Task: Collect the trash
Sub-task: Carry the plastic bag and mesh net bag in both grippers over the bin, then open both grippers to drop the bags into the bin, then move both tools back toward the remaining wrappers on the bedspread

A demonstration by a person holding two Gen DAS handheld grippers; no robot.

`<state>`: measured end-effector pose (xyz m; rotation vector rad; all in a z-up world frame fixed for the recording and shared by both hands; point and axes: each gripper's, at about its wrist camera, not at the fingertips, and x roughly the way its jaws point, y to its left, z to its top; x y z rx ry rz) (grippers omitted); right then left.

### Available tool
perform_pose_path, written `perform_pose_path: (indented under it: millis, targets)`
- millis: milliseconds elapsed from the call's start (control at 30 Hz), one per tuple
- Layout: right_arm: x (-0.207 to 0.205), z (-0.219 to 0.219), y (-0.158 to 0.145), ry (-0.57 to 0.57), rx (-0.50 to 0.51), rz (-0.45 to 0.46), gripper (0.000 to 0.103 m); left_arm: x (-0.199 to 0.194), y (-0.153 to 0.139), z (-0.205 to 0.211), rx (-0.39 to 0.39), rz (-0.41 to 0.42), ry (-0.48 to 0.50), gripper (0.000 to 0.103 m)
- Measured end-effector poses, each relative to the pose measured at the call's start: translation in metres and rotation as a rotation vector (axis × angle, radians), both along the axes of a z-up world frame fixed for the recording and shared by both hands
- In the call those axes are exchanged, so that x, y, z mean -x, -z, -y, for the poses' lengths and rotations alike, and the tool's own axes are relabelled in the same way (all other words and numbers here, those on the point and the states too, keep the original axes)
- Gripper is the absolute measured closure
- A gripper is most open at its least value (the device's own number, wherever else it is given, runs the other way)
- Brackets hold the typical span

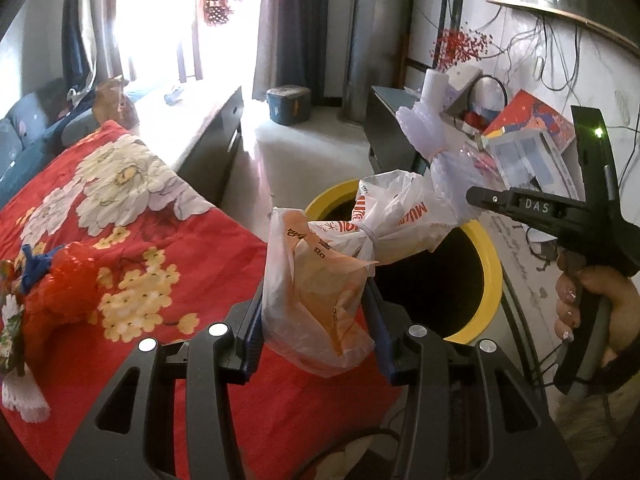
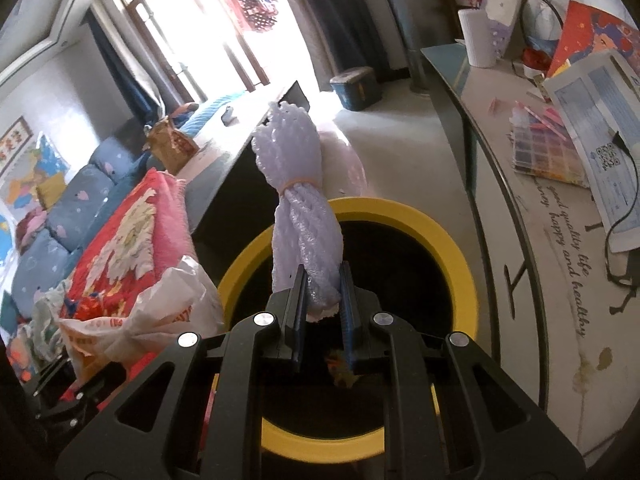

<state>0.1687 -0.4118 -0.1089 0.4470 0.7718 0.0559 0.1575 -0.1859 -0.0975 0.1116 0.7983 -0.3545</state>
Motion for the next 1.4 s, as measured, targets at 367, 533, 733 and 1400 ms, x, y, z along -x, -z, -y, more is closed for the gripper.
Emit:
perform_pose_path:
  millis: [367,533,733,1400]
  targets:
    - [0.002,0.015,0.01,0.07,-0.025,-0.033,0.067,-0.009,0.009,0.015,0.021,-0.01,0.029,0.039]
    - [0.005,0.015,0.003,0.081,-0.019,-0.003,0.051,-0.006,0.003,0.008,0.05,0.02,0.009,0.016]
    - [0.006,-0.003,-0.011,0.039,0.032,0.047,0.044,-0.002,-0.01,-0.013,0.093,0.053,-0.047,0.011]
    - [0.023,-0.077,-0.054,-0.146,0.146,0.181,0.032,0.018,-0.041,-0.082,0.161,0.124,-0.205,0.011]
